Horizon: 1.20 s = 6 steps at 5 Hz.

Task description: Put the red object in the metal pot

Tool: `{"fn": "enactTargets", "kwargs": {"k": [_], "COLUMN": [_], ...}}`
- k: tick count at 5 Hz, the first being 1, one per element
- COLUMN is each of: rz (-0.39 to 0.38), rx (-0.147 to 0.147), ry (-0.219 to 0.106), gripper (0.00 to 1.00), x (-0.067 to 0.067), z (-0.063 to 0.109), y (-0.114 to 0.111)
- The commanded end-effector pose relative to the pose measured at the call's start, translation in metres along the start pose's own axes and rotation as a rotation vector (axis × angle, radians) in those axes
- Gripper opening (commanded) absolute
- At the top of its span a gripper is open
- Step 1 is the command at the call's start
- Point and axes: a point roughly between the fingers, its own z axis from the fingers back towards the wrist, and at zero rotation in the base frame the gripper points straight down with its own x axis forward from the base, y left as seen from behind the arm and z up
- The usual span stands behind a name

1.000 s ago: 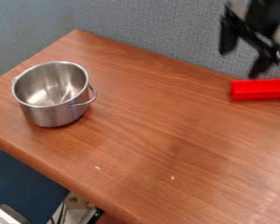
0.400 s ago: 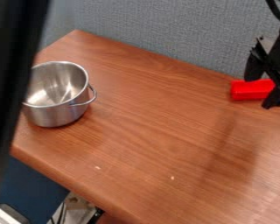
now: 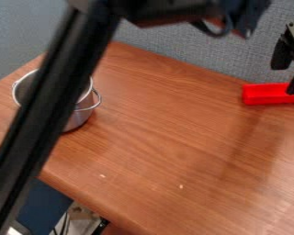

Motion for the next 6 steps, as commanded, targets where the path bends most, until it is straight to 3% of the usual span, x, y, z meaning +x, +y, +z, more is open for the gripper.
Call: {"fn": "enactTargets", "kwargs": {"k": [1, 3, 5, 6], "rz": [0.01, -0.062, -0.263, -0.25], "rx": [0.058, 0.159, 0.217, 0.223], "ry": [-0.069, -0.111, -0.165, -0.206], "gripper": [1.0, 1.0, 1.0, 1.0], "x": [-0.008, -0.027, -0.002, 0.007], "z": [0.018, 0.026, 0.033, 0.025], "y": [0.007, -0.005, -0.001, -0.003]}}
